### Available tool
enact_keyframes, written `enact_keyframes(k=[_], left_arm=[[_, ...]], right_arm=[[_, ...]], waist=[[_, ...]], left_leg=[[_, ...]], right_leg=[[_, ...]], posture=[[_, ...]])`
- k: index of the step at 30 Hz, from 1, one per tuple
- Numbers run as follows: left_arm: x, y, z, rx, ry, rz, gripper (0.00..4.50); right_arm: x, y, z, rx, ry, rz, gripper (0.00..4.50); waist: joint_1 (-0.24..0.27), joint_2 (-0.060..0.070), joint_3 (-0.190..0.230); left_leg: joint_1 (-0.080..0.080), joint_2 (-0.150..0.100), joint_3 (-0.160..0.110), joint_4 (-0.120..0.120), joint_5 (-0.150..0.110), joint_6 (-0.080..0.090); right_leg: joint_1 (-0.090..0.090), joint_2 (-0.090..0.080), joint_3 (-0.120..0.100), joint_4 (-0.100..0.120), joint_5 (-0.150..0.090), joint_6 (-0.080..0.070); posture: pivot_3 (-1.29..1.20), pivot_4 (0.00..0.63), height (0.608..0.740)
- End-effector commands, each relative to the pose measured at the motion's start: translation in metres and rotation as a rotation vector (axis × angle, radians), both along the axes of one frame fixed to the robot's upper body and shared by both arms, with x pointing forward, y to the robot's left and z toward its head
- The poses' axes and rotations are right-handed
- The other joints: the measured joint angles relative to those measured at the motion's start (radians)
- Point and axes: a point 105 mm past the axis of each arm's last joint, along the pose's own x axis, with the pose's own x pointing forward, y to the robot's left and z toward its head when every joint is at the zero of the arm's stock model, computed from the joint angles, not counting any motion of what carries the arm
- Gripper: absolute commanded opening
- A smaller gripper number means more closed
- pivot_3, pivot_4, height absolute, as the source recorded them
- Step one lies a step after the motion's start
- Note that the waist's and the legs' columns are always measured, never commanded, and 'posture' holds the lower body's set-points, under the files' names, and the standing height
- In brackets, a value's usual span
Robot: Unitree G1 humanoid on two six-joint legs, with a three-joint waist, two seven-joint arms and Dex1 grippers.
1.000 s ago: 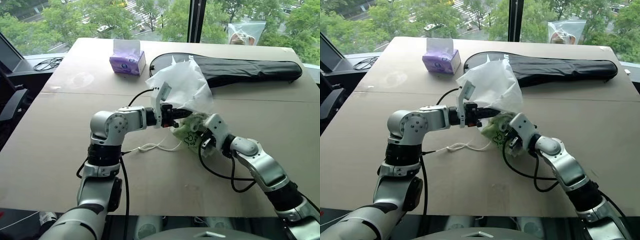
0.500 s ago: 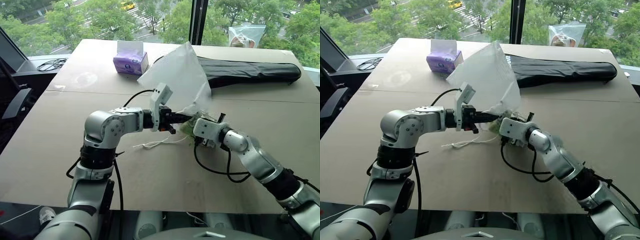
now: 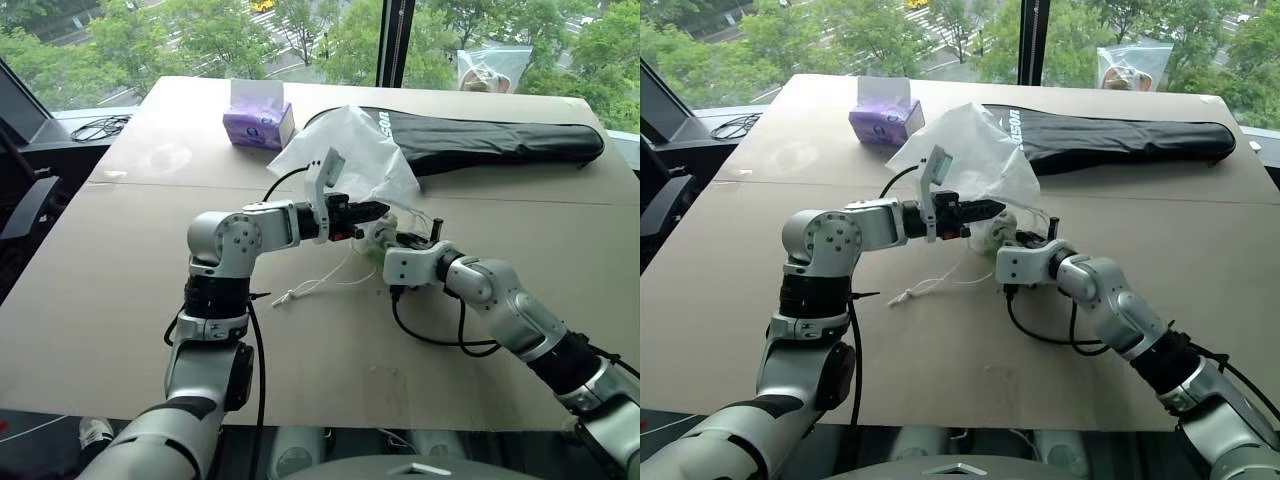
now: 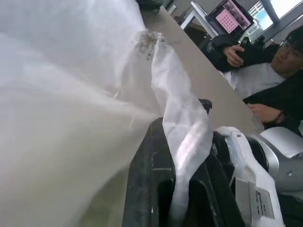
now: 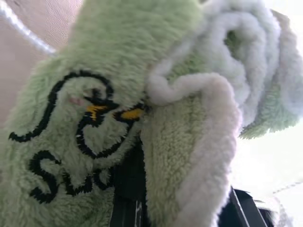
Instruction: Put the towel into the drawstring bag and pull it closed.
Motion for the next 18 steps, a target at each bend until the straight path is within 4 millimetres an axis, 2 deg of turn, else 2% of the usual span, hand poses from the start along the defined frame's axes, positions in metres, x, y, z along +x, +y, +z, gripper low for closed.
enact_keyframes(k=[1, 6, 8, 11, 15, 18], left_arm=[[-0.024, -0.004, -0.003, 0.054, -0.015, -0.123, 0.0], [-0.052, 0.01, -0.034, 0.154, 0.035, -0.182, 0.0], [-0.056, 0.017, -0.039, 0.158, 0.054, -0.173, 0.0], [-0.058, 0.024, -0.043, 0.158, 0.065, -0.156, 0.0], [-0.059, 0.017, -0.035, 0.106, 0.068, -0.178, 0.0], [-0.062, 0.001, -0.028, 0.047, 0.076, -0.226, 0.0]], right_arm=[[0.001, -0.001, -0.004, 0.144, 0.088, -0.088, 0.05], [0.021, -0.011, 0.007, 0.969, 0.476, -0.402, 0.05], [0.021, -0.011, 0.015, 1.228, 0.641, -0.405, 0.05], [0.018, -0.006, 0.039, 1.556, 0.834, -0.329, 0.05], [0.013, 0.011, 0.058, 1.747, 1.019, -0.236, 0.05], [0.017, 0.027, 0.059, 1.815, 1.133, -0.24, 0.05]], waist=[[-0.004, 0.0, 0.0], [-0.005, 0.002, 0.001], [-0.004, 0.003, 0.002], [0.001, 0.003, 0.002], [0.001, 0.005, 0.003], [-0.001, 0.005, 0.003]], left_leg=[[0.0, 0.0, 0.0, 0.0, 0.0, 0.0], [0.001, 0.002, 0.0, -0.004, 0.001, -0.002], [0.0, 0.002, -0.001, -0.003, 0.001, -0.002], [-0.001, 0.0, -0.002, -0.003, 0.001, -0.002], [-0.001, 0.0, -0.002, -0.003, 0.001, -0.002], [-0.001, 0.0, -0.002, -0.003, 0.001, -0.002]], right_leg=[[0.0, 0.0, 0.0, 0.0, 0.0, -0.001], [-0.001, 0.002, 0.001, 0.0, 0.0, -0.002], [-0.001, 0.001, 0.0, 0.0, 0.001, -0.002], [-0.001, -0.001, -0.002, 0.0, 0.001, -0.002], [-0.001, -0.002, -0.002, 0.0, 0.001, -0.002], [-0.001, -0.002, -0.002, 0.0, 0.001, -0.002]], posture=[[0.0, 0.15, 0.74], [0.0, 0.15, 0.74], [0.0, 0.15, 0.74], [0.0, 0.15, 0.74], [0.0, 0.15, 0.74], [0.0, 0.15, 0.74]])
